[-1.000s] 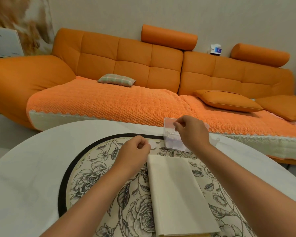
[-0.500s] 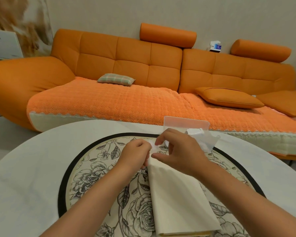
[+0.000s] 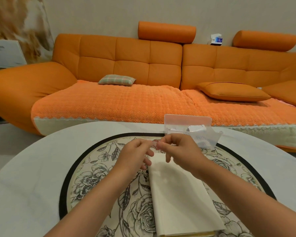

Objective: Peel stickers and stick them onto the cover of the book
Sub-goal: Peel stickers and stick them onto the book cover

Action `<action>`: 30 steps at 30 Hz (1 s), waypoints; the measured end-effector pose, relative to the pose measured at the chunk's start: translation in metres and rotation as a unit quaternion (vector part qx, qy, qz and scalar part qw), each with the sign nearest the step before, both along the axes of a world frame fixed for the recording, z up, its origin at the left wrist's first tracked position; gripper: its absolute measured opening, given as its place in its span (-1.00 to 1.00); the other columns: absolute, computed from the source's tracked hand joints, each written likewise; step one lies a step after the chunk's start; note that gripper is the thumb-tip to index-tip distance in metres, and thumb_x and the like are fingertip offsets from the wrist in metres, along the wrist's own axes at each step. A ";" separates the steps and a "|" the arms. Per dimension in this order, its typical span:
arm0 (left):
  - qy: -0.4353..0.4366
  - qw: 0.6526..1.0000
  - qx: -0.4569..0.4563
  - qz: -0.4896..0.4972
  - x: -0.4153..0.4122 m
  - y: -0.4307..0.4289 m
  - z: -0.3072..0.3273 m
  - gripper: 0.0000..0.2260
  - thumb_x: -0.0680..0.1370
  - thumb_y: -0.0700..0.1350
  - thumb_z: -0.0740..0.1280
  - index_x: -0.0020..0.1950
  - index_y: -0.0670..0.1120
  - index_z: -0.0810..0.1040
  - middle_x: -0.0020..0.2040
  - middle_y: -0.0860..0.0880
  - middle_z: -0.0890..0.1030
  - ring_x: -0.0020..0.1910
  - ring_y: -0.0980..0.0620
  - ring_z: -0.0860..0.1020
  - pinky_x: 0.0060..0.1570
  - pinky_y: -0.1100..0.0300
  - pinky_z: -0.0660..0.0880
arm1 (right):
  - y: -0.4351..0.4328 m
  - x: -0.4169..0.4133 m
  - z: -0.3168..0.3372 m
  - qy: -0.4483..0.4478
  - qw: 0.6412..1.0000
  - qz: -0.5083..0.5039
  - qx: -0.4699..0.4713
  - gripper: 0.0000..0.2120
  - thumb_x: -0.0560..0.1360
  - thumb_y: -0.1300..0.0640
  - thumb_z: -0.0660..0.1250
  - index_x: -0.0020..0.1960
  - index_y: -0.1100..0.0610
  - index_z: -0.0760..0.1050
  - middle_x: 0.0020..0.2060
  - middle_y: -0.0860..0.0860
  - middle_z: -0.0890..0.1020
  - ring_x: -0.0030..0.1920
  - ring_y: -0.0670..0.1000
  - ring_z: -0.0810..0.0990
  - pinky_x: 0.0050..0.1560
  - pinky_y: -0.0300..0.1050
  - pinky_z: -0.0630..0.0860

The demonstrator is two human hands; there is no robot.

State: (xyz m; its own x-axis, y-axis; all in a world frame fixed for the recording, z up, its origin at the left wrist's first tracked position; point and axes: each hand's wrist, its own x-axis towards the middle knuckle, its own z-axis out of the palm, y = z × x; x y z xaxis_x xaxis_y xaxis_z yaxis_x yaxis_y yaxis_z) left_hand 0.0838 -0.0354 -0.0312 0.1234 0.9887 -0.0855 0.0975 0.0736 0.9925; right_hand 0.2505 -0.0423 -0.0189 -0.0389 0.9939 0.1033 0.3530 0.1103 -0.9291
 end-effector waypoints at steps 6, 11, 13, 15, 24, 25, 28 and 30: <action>0.092 0.993 0.077 0.012 -0.001 0.001 -0.008 -0.88 0.59 -0.10 0.35 -0.12 -0.06 0.62 -0.26 0.01 0.68 -0.38 0.09 0.60 -0.30 0.16 0.49 | 0.001 0.002 -0.002 0.051 0.996 0.007 -0.077 -0.89 0.52 0.10 0.46 -0.13 0.14 0.64 -0.26 0.00 0.69 -0.40 -0.04 0.55 -0.45 -0.20 0.34; 0.161 0.979 0.127 0.014 -0.002 0.001 -0.011 -0.86 0.60 -0.04 0.33 -0.15 0.01 0.59 -0.25 0.07 0.67 -0.37 0.14 0.60 -0.30 0.23 0.45 | 0.003 0.001 -0.002 0.023 0.997 -0.033 -0.058 -0.86 0.47 0.07 0.51 -0.07 0.14 0.66 -0.20 0.05 0.72 -0.41 -0.04 0.54 -0.49 -0.30 0.36; 0.164 0.977 0.133 0.009 -0.003 0.002 -0.011 -0.86 0.60 -0.03 0.34 -0.15 0.03 0.60 -0.25 0.10 0.67 -0.33 0.11 0.62 -0.26 0.20 0.50 | 0.004 0.001 -0.001 0.020 0.998 -0.022 -0.061 -0.90 0.50 0.11 0.48 -0.12 0.14 0.66 -0.24 0.03 0.70 -0.41 -0.05 0.54 -0.47 -0.28 0.35; 0.163 0.977 0.137 0.006 -0.004 0.004 -0.012 -0.87 0.59 -0.01 0.35 -0.14 0.05 0.62 -0.25 0.12 0.67 -0.30 0.11 0.63 -0.22 0.18 0.52 | 0.005 0.001 0.001 0.007 0.998 -0.017 -0.062 -0.90 0.52 0.12 0.46 -0.13 0.15 0.66 -0.28 0.01 0.67 -0.41 -0.06 0.54 -0.47 -0.31 0.35; 0.419 0.875 0.228 -0.082 -0.010 0.016 -0.031 -0.54 0.62 0.13 0.26 0.52 0.12 0.34 0.43 0.18 0.41 0.45 0.14 0.24 0.48 0.10 0.19 | 0.023 0.020 -0.009 -0.028 0.986 -0.081 -0.145 -0.83 0.53 0.06 0.45 -0.10 0.17 0.66 -0.25 0.06 0.65 -0.46 -0.04 0.50 -0.47 -0.24 0.27; 0.425 0.872 0.219 -0.108 -0.009 0.016 -0.034 -0.51 0.61 0.15 0.26 0.53 0.13 0.32 0.43 0.18 0.39 0.45 0.14 0.21 0.46 0.10 0.18 | 0.021 0.020 -0.011 -0.038 0.982 -0.067 -0.173 -0.81 0.52 0.05 0.46 -0.09 0.18 0.67 -0.25 0.04 0.66 -0.45 -0.03 0.49 -0.47 -0.25 0.26; 0.409 0.880 0.200 -0.132 -0.006 0.019 -0.042 -0.52 0.58 0.17 0.27 0.48 0.13 0.34 0.37 0.19 0.41 0.39 0.17 0.25 0.37 0.14 0.26 | 0.017 0.016 -0.017 -0.059 0.974 -0.038 -0.215 -0.75 0.47 0.02 0.51 -0.07 0.23 0.68 -0.30 0.01 0.68 -0.45 -0.02 0.48 -0.48 -0.26 0.25; 0.393 0.891 0.184 -0.131 -0.006 0.022 -0.044 -0.53 0.55 0.18 0.30 0.44 0.15 0.36 0.31 0.20 0.42 0.35 0.18 0.29 0.32 0.15 0.31 | 0.017 0.014 -0.017 -0.058 0.974 -0.040 -0.213 -0.75 0.44 0.02 0.54 -0.09 0.22 0.68 -0.31 0.01 0.70 -0.47 -0.03 0.46 -0.50 -0.27 0.25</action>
